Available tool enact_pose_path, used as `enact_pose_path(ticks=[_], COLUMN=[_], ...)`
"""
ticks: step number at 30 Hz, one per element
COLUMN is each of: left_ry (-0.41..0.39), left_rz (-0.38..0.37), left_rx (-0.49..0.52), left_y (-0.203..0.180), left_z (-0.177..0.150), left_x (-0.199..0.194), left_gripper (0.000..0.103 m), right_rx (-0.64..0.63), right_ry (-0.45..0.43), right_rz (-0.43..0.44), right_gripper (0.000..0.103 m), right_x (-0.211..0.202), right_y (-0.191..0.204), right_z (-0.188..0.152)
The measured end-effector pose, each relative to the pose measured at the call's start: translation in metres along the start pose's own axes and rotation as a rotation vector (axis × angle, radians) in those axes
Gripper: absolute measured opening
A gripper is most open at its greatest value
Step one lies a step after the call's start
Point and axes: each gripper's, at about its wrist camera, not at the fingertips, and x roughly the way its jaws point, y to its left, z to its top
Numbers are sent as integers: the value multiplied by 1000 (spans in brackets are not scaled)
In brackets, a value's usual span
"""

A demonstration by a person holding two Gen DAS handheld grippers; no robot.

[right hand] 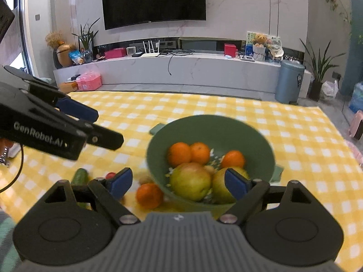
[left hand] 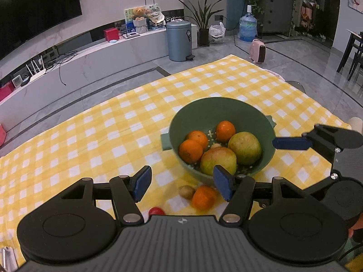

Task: Organize fruits
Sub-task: 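Lift both tools out of the colander back over the loose fruit, then grasp the red tomato with the left tool while the right tool grasps an orange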

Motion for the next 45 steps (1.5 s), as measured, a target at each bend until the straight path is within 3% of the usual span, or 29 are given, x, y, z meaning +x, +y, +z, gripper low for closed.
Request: enact_pose_path(ticks=[15,22,32,38,43,45], left_ry=[-2,22,71,102,115,112], left_rz=[18,-42,-97,-108,-97,-89], left_rx=[-66,-79,-86,-93,-111,-124], left_y=[37,42,46,45,47,48], left_z=[-42,-53,-65,-71,-71,-71], left_x=[-2,13,36,50,61,64], left_gripper=[73,67,46,43,43,43], right_rx=[26,23,42,74,112,130], right_ry=[59,64,96,123,134,136], right_rz=[6,6,18,24,30,33], right_gripper=[78,73,47,35,36,41], right_x=[11,22,46,62,73,76], right_y=[25,31,34,31,28,26], right_z=[-36,-35,-35,-37,-35,-35])
